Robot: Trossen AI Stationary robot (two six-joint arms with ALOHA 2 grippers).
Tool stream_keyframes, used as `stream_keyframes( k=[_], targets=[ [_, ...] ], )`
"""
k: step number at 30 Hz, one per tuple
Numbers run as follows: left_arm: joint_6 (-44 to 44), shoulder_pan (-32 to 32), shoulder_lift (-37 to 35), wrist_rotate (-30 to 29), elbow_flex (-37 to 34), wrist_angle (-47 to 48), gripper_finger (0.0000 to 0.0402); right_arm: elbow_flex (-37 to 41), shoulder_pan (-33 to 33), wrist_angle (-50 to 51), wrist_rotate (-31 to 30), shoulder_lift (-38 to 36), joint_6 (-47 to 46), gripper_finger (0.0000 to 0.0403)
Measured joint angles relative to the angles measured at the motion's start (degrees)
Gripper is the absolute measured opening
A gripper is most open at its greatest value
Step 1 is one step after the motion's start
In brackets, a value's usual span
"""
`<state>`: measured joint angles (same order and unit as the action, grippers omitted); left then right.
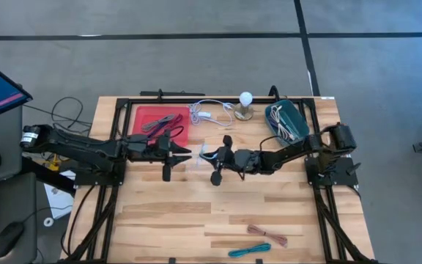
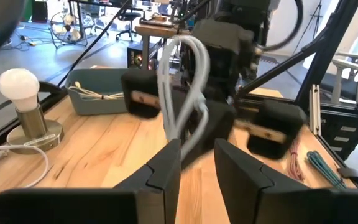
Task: Pick & Place USB Port
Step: Put the light blue charger cable into the blue bin
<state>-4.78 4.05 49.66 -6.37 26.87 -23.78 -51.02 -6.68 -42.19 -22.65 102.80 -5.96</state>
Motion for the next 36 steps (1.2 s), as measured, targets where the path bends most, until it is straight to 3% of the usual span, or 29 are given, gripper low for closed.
stream_keyframes(
  k=[8,19,27,36],
  targets=[
    [-0.47,0.0,-5.91,0.0,0.0,7.91,0.0097,8.16,-0.04,6.57,-9.55,-12.95,-0.27,0.0],
    [-1.92,0.0,-6.05,0.02,0.0,10.9,0.0095,13.04,1.89,38.1,-26.99,-32.05,-14.86,0.0],
    [-1.95,0.0,-6.05,0.02,0.0,10.94,0.0095,13.04,7.11,61.63,-28.79,-41.37,-29.02,0.0],
    [-1.95,0.0,-6.05,0.02,0.0,10.94,0.0095,13.04,14.77,79.18,-28.28,-44.04,-37.87,0.0]
  ],
)
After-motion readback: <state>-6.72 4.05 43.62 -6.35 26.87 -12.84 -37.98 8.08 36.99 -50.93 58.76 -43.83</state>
